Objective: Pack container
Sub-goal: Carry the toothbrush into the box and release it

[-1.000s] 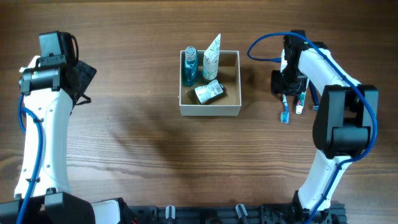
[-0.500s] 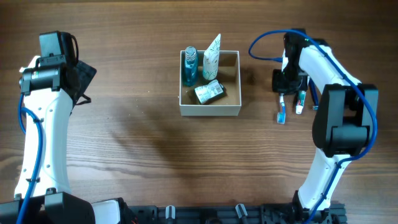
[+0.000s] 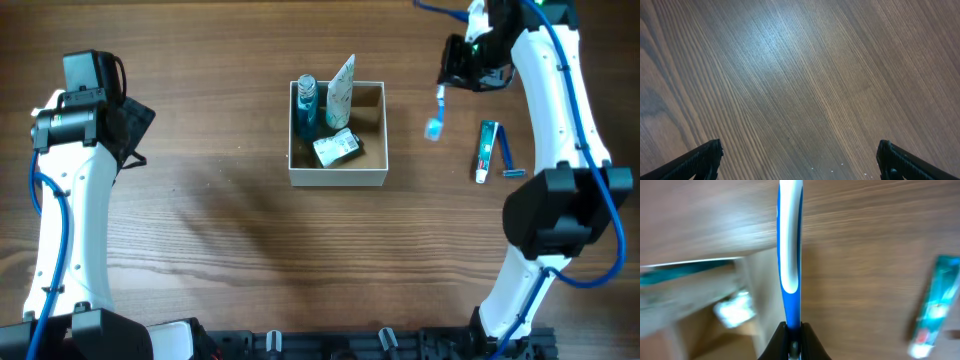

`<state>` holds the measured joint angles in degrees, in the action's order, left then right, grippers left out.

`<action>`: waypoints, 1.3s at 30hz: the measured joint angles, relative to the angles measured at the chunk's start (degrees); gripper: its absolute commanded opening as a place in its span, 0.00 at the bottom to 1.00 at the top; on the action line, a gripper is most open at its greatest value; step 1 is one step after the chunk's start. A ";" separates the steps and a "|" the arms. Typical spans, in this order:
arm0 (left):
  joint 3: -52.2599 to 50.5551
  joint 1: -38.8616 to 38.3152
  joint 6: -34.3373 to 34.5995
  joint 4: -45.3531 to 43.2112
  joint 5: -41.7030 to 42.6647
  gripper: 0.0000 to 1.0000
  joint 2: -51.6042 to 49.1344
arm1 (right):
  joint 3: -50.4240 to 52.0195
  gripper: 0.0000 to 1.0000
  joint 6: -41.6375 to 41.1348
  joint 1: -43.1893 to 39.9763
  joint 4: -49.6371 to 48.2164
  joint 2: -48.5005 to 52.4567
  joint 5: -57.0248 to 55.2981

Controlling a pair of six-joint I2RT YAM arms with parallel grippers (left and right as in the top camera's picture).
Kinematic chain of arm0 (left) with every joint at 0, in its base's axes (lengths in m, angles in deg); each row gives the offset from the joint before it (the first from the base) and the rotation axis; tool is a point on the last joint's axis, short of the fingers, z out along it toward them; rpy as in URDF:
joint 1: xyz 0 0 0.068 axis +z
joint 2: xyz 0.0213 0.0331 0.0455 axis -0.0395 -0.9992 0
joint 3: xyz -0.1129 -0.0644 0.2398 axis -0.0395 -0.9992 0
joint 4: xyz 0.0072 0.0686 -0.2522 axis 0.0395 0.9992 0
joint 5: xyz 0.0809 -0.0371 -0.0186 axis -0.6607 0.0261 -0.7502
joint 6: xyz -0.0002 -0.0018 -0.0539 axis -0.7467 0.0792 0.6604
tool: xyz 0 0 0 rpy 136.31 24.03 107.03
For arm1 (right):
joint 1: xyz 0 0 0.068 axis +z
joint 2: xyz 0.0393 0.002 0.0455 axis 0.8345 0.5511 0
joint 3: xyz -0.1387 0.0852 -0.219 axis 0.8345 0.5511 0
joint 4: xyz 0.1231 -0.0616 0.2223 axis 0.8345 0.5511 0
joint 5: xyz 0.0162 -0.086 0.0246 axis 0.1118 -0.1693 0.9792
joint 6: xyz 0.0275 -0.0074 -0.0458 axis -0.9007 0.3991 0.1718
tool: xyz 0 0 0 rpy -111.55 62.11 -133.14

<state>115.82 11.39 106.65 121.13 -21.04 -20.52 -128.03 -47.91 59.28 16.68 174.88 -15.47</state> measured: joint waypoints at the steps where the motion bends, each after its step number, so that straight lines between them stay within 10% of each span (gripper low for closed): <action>1: 0.00 0.00 0.00 0.00 0.00 1.00 0.00 | -0.17 0.05 -1.60 0.79 0.15 -0.35 0.76; 18: 0.00 0.00 0.00 0.00 0.00 1.00 0.00 | -0.28 0.06 -19.17 17.11 -1.22 -0.81 -8.68; 39: 0.00 0.00 0.00 0.00 0.00 1.00 0.00 | -0.28 0.64 -28.70 16.76 -2.64 -0.81 -14.10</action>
<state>115.82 11.39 106.65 121.13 -21.04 -20.52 -128.31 -76.61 76.05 14.04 174.07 -29.57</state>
